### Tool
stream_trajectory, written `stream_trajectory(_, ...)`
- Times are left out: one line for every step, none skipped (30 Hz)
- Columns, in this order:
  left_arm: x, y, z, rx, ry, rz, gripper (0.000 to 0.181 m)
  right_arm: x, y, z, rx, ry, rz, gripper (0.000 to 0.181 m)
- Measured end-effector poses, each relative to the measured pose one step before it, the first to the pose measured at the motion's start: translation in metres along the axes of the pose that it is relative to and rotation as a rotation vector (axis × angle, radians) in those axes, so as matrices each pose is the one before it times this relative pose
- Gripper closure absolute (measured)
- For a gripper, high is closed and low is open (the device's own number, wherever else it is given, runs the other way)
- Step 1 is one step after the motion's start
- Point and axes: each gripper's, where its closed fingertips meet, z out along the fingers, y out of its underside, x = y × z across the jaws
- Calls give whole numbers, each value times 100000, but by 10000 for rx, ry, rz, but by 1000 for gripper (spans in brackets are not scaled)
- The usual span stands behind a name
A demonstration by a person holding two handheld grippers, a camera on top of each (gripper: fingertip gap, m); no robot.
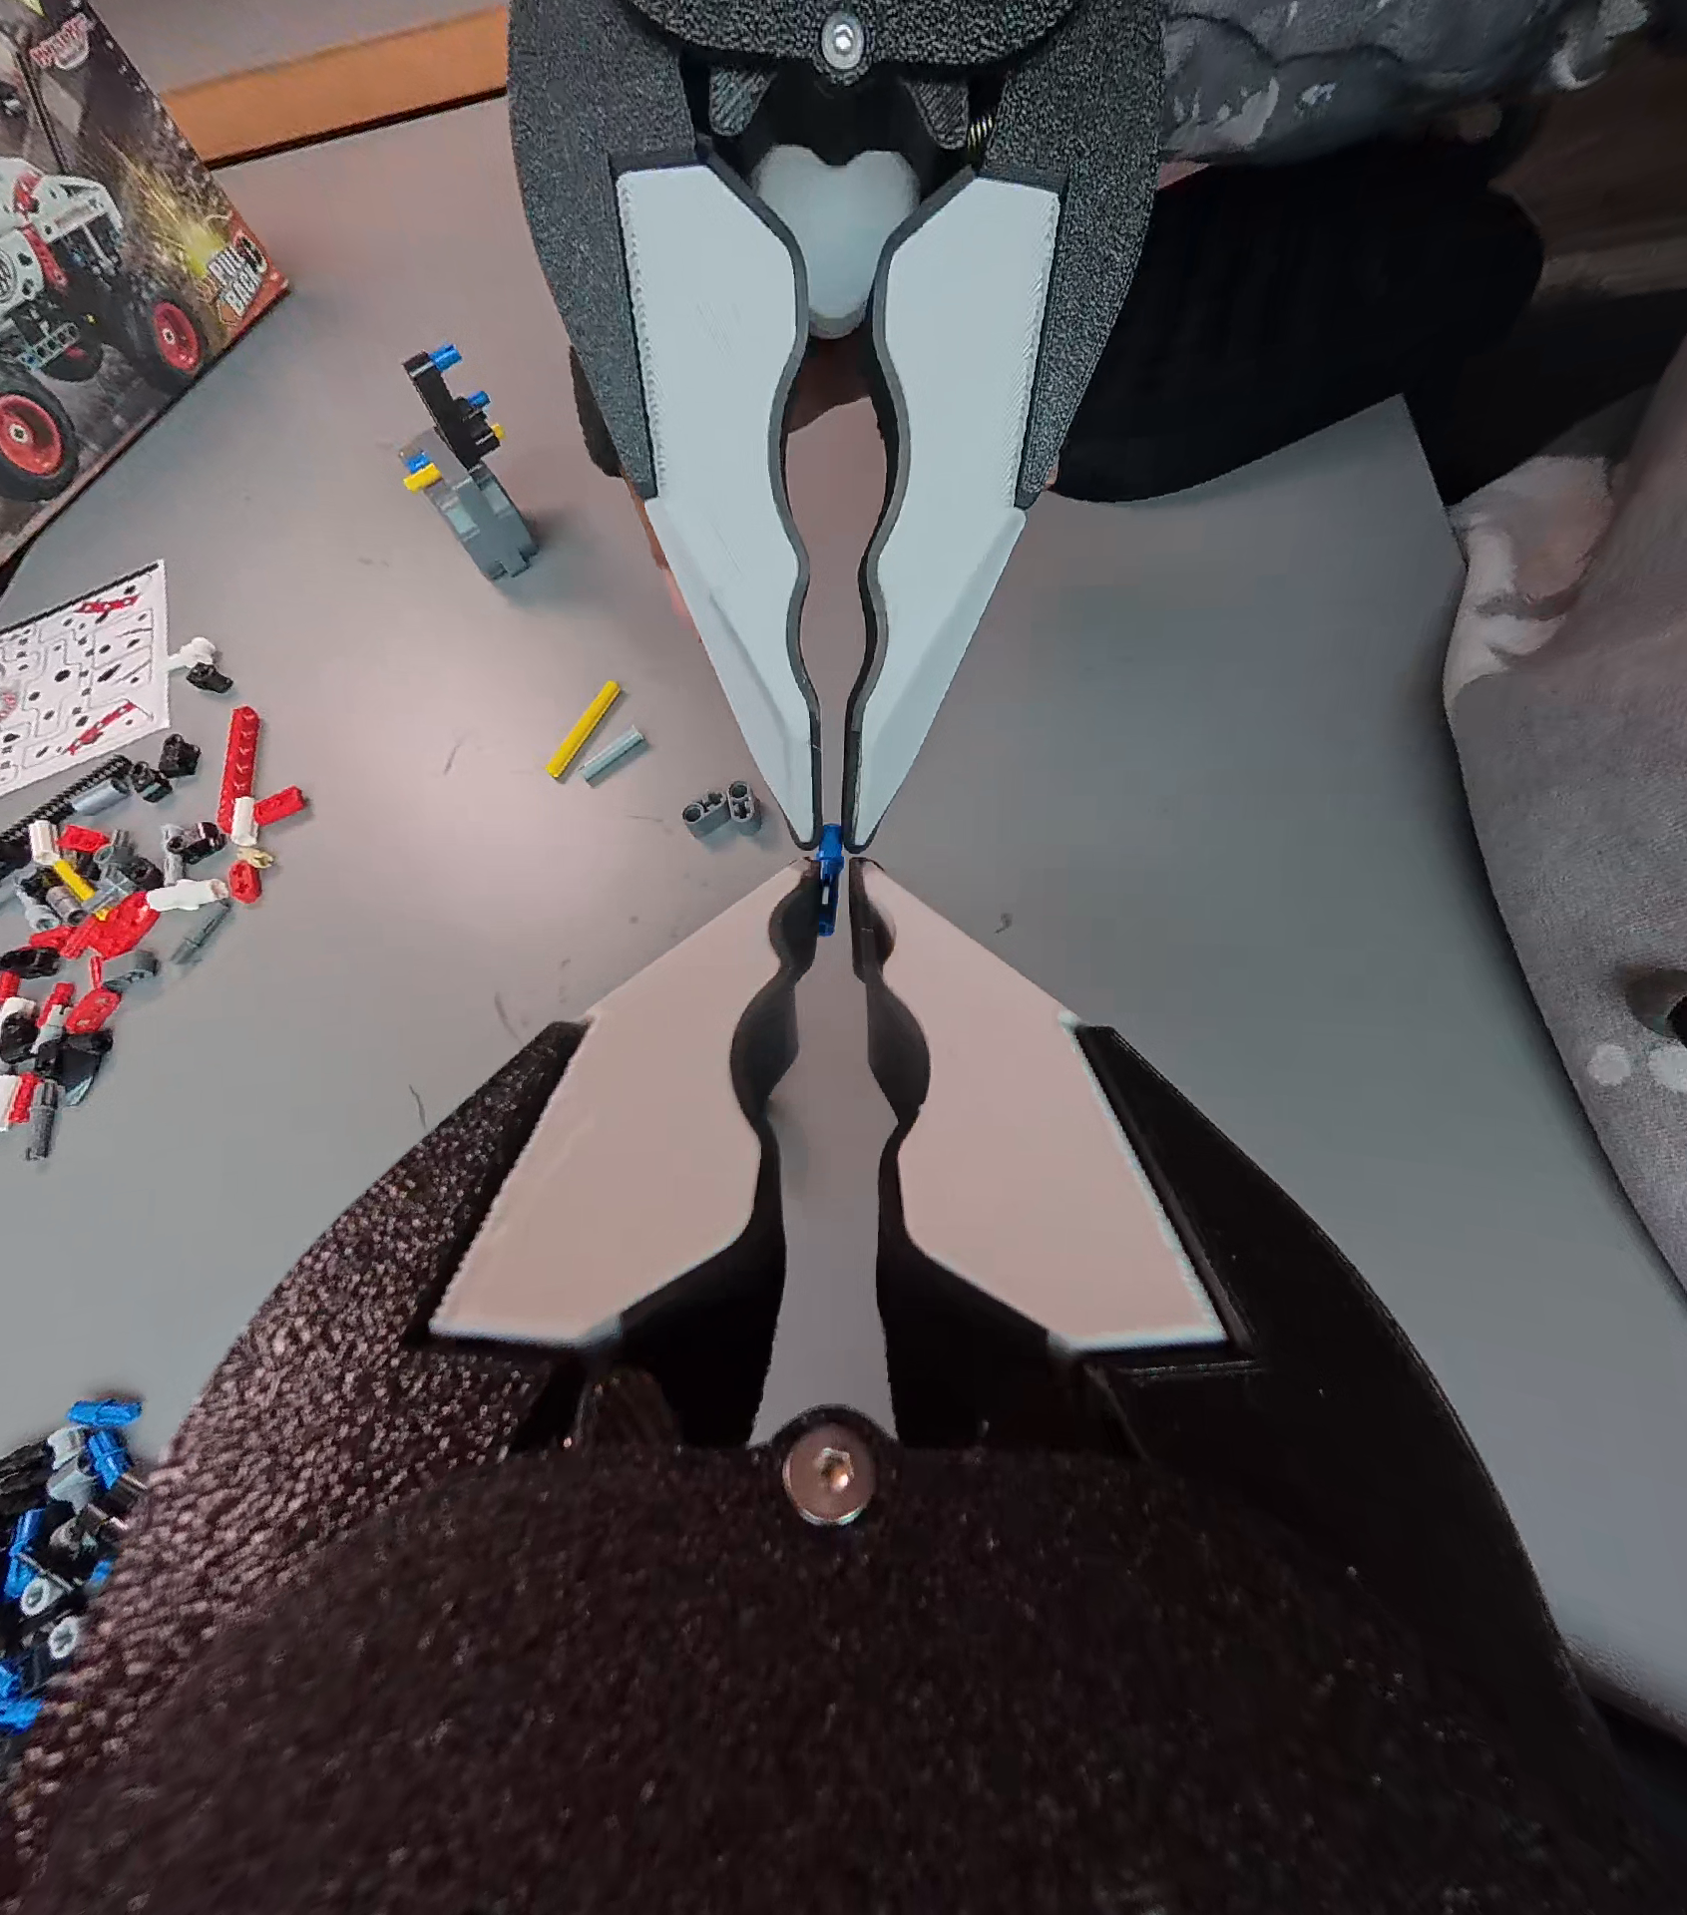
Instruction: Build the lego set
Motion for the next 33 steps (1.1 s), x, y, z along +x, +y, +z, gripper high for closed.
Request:
stream_trajectory(-3,-133,-32,49,-2,-12,179,-13,-155,-1,89,-61,66,177)
stream_trajectory(-62,-79,-26,48,-21,-24,179,-55,-174,-30,118,-64,75,177)
stream_trajectory(-110,-22,-32,45,-26,-53,180,57,-81,-44,77,14,40,177)
stream_trajectory(-99,-56,-50,85,-9,-86,179,96,-87,-83,109,43,31,177)
stream_trajectory(-69,-131,-86,134,13,-93,178,48,-169,-142,182,-13,97,177)
stream_trajectory(-94,-186,-126,171,-9,-87,177,63,-197,-157,222,-13,145,177)
stream_trajectory(-115,-239,-142,179,-25,-78,176,84,-154,-174,201,7,133,177)
stream_trajectory(-117,-227,-130,153,-35,-67,171,-9,-158,-158,193,-30,107,177)
stream_trajectory(-70,-154,-96,103,-8,-53,168,-64,-158,-130,166,-28,67,177)
stream_trajectory(13,-46,-29,25,39,-38,168,-30,-105,-99,112,7,32,177)
stream_trajectory(38,73,30,-38,39,-9,168,6,-58,-69,58,29,12,177)
stream_trajectory(69,84,79,-48,37,16,170,7,-10,-51,22,16,6,177)
stream_trajectory(105,64,82,-34,48,17,174,-18,11,-11,6,1,-2,177)
stream_trajectory(80,55,84,-34,41,6,176,3,42,-12,-13,11,-5,177)
stream_trajectory(18,49,67,-38,8,-5,176,13,75,-9,-25,11,-23,177)
stream_trajectory(-30,-30,-2,17,8,-35,176,55,1,-27,35,29,-12,177)
stream_trajectory(-72,-167,-91,148,38,-110,176,66,-125,-80,142,27,28,177)
stream_trajectory(-122,-377,-215,345,71,-239,176,153,-375,-199,343,67,78,177)
stream_trajectory(-75,-654,-353,567,203,-414,176,252,-736,-352,638,119,111,177)
stream_trajectory(196,-787,-378,649,440,-556,176,142,-965,-429,839,69,177,174)
stream_trajectory(368,-639,-284,540,527,-535,177,13,-735,-319,652,3,192,168)
stream_trajectory(341,-407,-151,370,425,-362,177,-78,-393,-186,378,26,-24,165)
stream_trajectory(343,-232,-12,222,350,-214,177,-130,-143,-67,172,62,-242,163)
stream_trajectory(307,-119,64,119,291,-145,177,-322,-115,-8,91,-25,-298,162)
stream_trajectory(207,-25,127,43,204,-92,177,-357,-263,-21,144,-82,-214,162)
stream_trajectory(128,54,132,-13,139,-53,177,-320,-278,-44,118,-114,-130,162)
stream_trajectory(144,88,120,-27,142,-47,177,-196,-126,-51,20,-72,-135,163)
stream_trajectory(194,45,102,-7,158,-75,177,-39,-44,-68,-17,25,-196,166)
stream_trajectory(132,36,64,12,119,-83,177,-159,-5,-45,-26,-44,-186,167)
stream_trajectory(72,36,25,14,88,-76,177,-180,32,-4,-45,-65,-109,168)
stream_trajectory(73,42,18,16,91,-84,177,-117,-4,2,-26,-25,-104,168)
stream_trajectory(72,8,7,23,99,-85,177,-87,-20,10,-10,-15,-98,169)
stream_trajectory(80,-9,-1,44,106,-89,177,-112,-53,1,3,-29,-80,170)
